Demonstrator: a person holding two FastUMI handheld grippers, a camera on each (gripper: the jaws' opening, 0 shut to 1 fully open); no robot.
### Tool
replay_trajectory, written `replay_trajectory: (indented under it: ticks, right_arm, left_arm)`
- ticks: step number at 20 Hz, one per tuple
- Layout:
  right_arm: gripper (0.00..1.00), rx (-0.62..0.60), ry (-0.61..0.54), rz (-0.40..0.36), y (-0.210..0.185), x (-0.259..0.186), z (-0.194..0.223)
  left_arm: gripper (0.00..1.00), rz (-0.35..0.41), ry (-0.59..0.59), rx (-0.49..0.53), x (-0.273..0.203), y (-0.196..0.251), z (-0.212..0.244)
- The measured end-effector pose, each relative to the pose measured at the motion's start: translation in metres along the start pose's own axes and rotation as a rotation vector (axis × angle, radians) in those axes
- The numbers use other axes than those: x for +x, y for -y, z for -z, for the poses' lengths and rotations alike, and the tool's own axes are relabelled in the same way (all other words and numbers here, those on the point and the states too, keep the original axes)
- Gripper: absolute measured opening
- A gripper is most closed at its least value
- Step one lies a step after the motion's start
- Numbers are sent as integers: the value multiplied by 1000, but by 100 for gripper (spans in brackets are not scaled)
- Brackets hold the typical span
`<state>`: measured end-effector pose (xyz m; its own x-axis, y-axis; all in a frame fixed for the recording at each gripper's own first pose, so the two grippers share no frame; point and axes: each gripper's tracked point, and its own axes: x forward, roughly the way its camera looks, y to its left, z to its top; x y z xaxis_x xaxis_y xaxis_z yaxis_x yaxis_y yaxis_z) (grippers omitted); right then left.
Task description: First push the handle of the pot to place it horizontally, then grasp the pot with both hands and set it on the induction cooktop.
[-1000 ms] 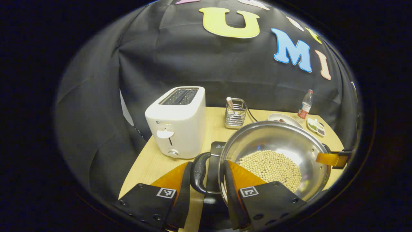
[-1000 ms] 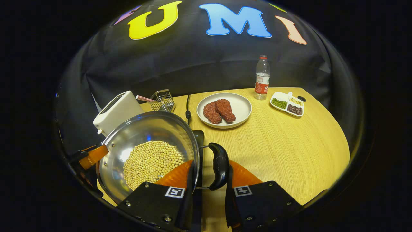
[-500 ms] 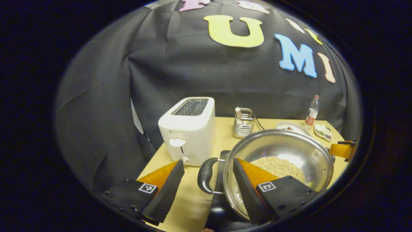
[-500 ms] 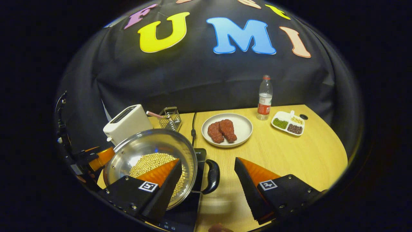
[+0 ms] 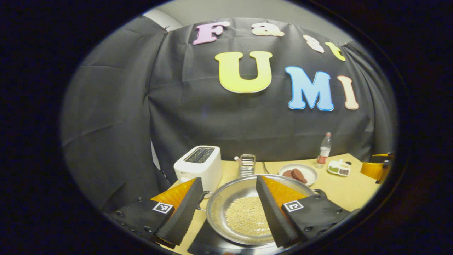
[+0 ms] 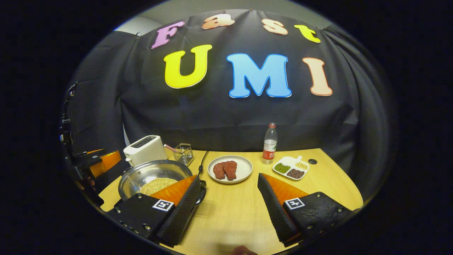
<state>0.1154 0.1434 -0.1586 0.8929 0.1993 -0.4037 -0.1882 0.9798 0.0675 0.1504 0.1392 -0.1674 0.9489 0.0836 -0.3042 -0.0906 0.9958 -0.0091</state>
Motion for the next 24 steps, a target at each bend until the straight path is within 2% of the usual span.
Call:
replay_trajectory:
  ticks: [2,5,7,8,10,12,13,17,19,23,24]
  right_arm:
    - [98,-27,44,-4,17,-27,-9]
    - [98,-54,95,19,51,-67,-20]
    - [98,-34,117,28,70,-91,-24]
    - [98,-19,124,24,77,-102,-26]
    - [98,-4,146,29,95,-124,-30]
    - [98,3,166,51,112,-143,-34]
    - [98,8,177,60,117,-150,-36]
    - [98,26,231,100,129,-177,-47]
    - [98,43,275,100,127,-186,-55]
    - [98,40,293,107,124,-196,-56]
    - [98,45,299,107,122,-199,-57]
  left_arm:
    - [100,16,25,4,-27,27,-13]
    - [94,50,67,-1,-68,76,-33]
    - [100,68,98,3,-96,102,-45]
    - [97,76,118,7,-110,113,-54]
    - [100,81,155,12,-137,128,-66]
    - [97,99,179,18,-160,143,-76]
    - [100,105,187,24,-170,147,-79]
    - [98,98,238,12,-203,146,-94]
    - [97,86,251,27,-213,138,-97]
    - [97,73,255,38,-230,122,-101]
    - [100,68,250,38,-233,118,-101]
